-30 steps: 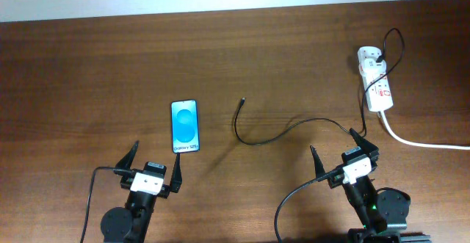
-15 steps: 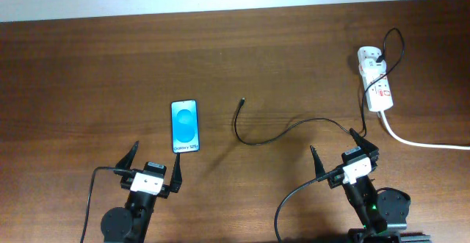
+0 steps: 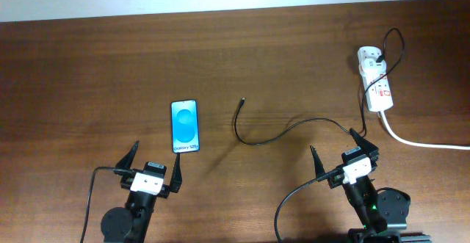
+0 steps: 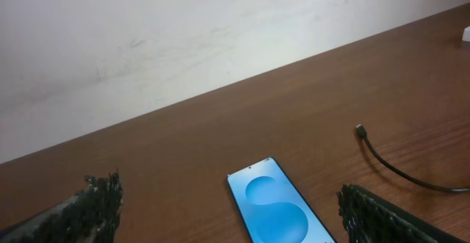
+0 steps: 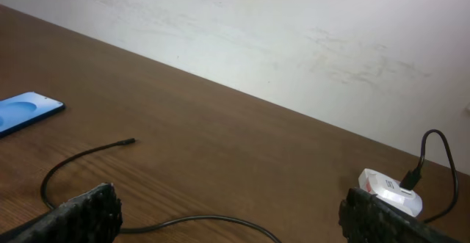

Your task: Plug charger to phone and switch on socket

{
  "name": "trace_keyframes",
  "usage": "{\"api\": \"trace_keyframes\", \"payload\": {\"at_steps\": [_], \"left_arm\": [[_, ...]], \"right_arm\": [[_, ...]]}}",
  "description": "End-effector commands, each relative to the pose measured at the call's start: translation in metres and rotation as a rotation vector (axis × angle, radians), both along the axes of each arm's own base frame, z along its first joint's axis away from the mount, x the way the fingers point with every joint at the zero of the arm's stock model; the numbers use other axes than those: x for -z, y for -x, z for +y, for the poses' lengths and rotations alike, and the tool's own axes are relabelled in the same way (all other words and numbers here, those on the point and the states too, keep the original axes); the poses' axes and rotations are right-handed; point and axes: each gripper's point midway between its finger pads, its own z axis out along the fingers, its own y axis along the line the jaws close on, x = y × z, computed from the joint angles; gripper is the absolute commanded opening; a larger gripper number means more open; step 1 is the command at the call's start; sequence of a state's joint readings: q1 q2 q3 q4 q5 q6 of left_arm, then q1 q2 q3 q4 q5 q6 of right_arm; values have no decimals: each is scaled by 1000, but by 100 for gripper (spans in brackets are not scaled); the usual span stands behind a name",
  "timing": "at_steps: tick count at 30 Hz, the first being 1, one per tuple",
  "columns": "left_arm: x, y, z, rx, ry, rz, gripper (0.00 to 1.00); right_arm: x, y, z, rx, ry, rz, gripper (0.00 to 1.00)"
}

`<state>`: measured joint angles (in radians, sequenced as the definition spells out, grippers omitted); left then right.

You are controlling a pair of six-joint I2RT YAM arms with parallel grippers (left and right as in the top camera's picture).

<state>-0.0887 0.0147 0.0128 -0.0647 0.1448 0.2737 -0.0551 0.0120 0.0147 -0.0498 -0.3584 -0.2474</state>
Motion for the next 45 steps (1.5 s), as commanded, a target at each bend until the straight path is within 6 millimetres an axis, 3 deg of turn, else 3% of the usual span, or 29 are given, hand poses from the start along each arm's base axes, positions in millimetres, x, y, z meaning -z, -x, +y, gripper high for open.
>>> {"api": "trace_keyframes", "payload": {"at_steps": [1,33,45], "left_arm": [[1,0,1,-8,-5,-2,99],[1,0,1,-8,-4,-2,99],[10,-2,1,-8,-9,39,99]], "right_arm": [[2,0,1,-5,4,-2,99],[2,0,1,-5,3,-2,99],[2,0,1,-5,3,-2,99]]}}
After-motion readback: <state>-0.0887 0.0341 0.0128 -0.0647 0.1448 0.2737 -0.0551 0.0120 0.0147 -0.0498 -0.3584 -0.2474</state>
